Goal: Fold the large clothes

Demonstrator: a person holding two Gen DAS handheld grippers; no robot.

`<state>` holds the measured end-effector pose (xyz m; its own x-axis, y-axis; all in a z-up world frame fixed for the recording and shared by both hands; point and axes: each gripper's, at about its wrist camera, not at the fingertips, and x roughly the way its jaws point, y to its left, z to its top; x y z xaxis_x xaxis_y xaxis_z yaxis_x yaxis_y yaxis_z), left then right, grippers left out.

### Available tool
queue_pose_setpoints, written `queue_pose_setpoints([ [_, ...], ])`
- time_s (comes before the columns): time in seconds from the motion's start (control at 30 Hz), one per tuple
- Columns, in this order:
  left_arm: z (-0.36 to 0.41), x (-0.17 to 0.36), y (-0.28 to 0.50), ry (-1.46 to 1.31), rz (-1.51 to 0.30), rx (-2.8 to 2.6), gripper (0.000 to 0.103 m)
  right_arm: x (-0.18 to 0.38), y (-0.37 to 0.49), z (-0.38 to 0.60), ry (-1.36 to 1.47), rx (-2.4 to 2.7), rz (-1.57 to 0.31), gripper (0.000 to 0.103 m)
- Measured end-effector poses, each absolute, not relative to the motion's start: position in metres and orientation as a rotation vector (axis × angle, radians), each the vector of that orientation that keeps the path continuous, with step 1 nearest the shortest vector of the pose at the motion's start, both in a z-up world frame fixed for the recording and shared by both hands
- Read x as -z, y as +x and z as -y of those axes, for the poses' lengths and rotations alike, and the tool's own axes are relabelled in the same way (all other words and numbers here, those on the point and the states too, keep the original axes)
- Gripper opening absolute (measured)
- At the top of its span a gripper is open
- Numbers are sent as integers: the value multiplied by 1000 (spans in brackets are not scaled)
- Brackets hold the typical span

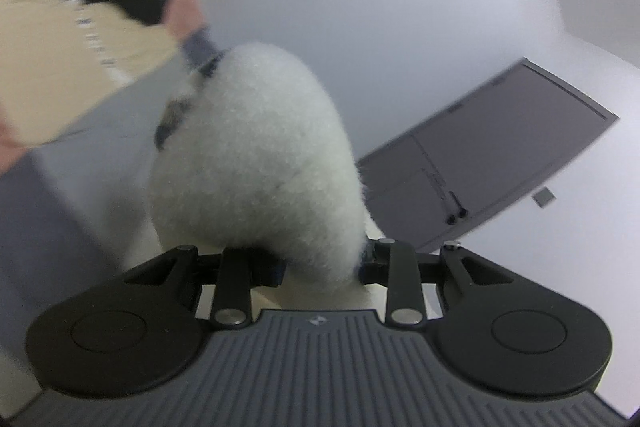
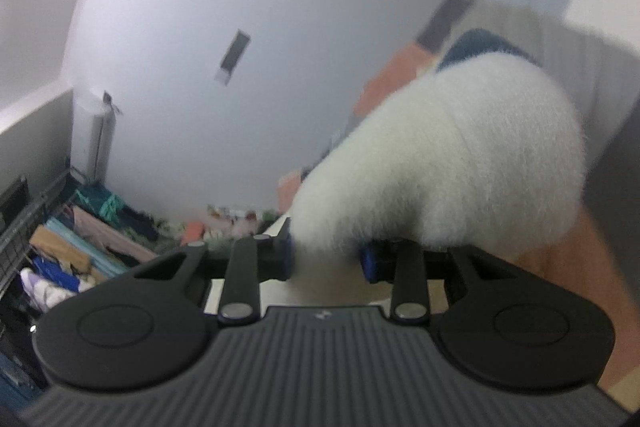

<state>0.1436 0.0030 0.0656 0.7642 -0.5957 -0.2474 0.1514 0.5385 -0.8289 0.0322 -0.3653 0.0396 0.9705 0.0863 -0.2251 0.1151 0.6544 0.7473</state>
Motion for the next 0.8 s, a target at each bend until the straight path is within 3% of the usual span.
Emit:
queue_pose_setpoints([
  [0.2, 87, -99, 207, -868, -532, 583, 35, -94, 35, 433, 849, 91, -163, 35],
  [0.37, 161, -88, 263, -836, -555, 605, 35, -105, 49, 494, 846, 162, -132, 35],
  [0.57, 213, -33, 328, -793, -642, 562, 35, -77, 82, 538, 837, 252, -165, 35],
  [0.8, 221, 42, 345, -717, -711, 502, 35, -9, 115, 553, 831, 279, -275, 35],
])
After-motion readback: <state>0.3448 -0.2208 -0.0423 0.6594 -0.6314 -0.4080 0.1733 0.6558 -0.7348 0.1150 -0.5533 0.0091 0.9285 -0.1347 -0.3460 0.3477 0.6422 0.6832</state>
